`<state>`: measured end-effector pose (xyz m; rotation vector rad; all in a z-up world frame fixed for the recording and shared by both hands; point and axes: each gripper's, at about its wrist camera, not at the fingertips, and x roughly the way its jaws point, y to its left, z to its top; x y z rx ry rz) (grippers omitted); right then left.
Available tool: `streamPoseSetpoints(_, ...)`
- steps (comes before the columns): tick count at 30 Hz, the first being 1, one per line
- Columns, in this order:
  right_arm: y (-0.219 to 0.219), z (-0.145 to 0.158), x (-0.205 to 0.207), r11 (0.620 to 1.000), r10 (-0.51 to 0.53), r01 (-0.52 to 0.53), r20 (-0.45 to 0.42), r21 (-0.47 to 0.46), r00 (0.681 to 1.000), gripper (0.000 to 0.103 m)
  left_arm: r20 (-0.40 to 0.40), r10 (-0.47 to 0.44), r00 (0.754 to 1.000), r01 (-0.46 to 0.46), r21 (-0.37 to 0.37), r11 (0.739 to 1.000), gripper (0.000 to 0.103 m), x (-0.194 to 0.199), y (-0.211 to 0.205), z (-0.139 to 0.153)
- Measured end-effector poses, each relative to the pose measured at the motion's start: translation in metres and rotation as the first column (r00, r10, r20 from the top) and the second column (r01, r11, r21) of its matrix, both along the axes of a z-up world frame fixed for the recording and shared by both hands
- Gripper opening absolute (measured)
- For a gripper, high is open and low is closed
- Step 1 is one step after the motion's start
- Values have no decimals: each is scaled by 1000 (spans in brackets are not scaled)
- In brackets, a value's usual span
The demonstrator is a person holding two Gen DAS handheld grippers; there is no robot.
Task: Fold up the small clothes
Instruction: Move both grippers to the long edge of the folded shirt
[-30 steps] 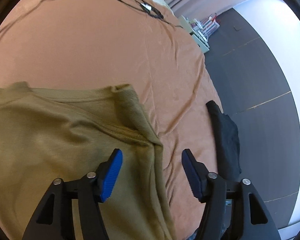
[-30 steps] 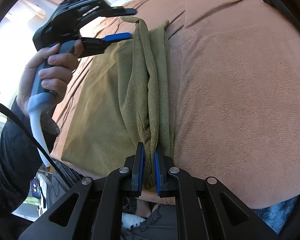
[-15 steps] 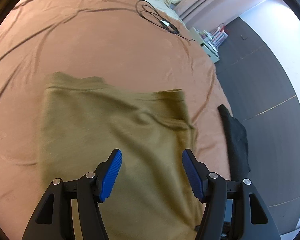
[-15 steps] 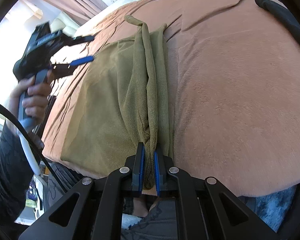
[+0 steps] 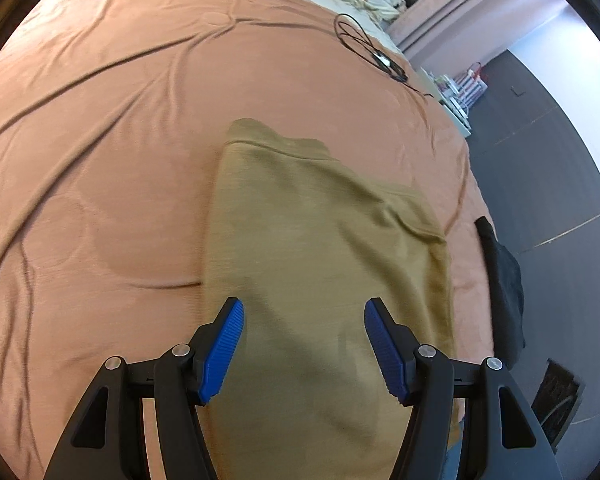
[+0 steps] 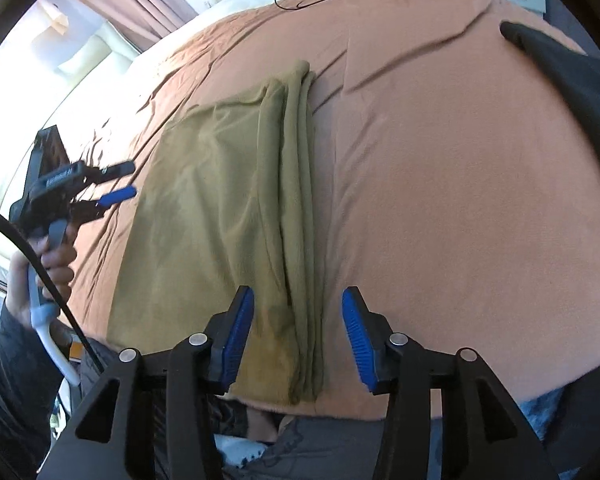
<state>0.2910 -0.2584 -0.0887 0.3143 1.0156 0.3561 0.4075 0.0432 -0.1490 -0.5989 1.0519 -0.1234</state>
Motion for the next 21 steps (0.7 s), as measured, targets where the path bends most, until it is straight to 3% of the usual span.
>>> streamPoseSetpoints(9,15,-5,45,999,37,-38,-25,-3,999,44,-25,55,998,-55,7,998,64,-13,27,-20)
streamPoseSetpoints(16,29,-15,78,998,61,-61,-52,-4,997,44,-44,75,996,-76,-29,997,64,-17,36,-39)
streamPoseSetpoints(21,40,-19,100,998,56,-58,-61,-32,997,44,-34,65,997,-67,-45,997,53,-13,37,-42)
